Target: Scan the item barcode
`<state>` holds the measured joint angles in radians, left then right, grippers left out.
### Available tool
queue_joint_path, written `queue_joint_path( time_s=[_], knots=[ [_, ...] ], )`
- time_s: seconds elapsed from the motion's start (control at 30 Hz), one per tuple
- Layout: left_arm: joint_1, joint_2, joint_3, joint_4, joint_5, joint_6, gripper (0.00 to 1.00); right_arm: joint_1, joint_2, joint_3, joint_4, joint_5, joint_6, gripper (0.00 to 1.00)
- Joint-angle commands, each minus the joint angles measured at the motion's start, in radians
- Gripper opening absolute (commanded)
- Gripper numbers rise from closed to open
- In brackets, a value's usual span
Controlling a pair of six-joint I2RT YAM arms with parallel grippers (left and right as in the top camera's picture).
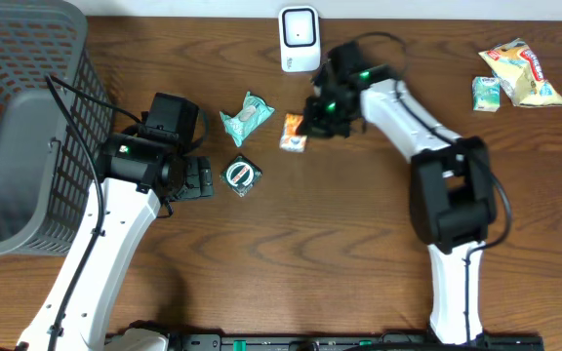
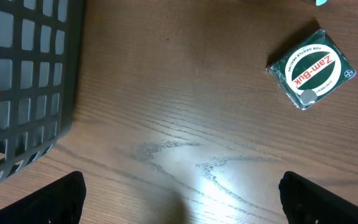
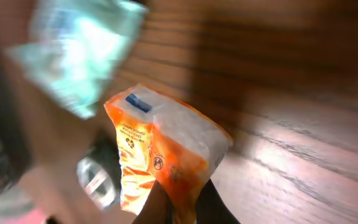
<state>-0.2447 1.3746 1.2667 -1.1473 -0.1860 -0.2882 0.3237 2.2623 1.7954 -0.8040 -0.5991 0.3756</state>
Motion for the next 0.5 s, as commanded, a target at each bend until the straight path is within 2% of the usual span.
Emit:
queue_joint_path(
  time_s=[0.0,0.07,0.13,0.33,0.47],
  knots=[
    [0.003,0.004,-0.001,-0.003,-0.010,-0.002,0.98,-0.055,-0.086,0.001,0.000,-0.249,-0.236,0.01],
    [0.003,0.004,-0.001,-0.003,-0.010,-0.002,0.98,-0.094,-0.088,0.001,-0.005,-0.420,-0.387,0.01],
    [0.003,0.004,-0.001,-0.003,-0.010,-0.002,0.98,-0.128,-0.088,0.001,-0.035,-0.550,-0.479,0.01],
    [0.003,0.004,-0.001,-0.003,-0.010,-0.002,0.98,-0.228,-0.088,0.001,-0.083,-0.738,-0.520,0.01],
    [0.003,0.004,-0.001,-0.003,-0.010,-0.002,0.98,-0.273,-0.088,0.001,-0.100,-0.920,-0.658,0.01]
  ],
)
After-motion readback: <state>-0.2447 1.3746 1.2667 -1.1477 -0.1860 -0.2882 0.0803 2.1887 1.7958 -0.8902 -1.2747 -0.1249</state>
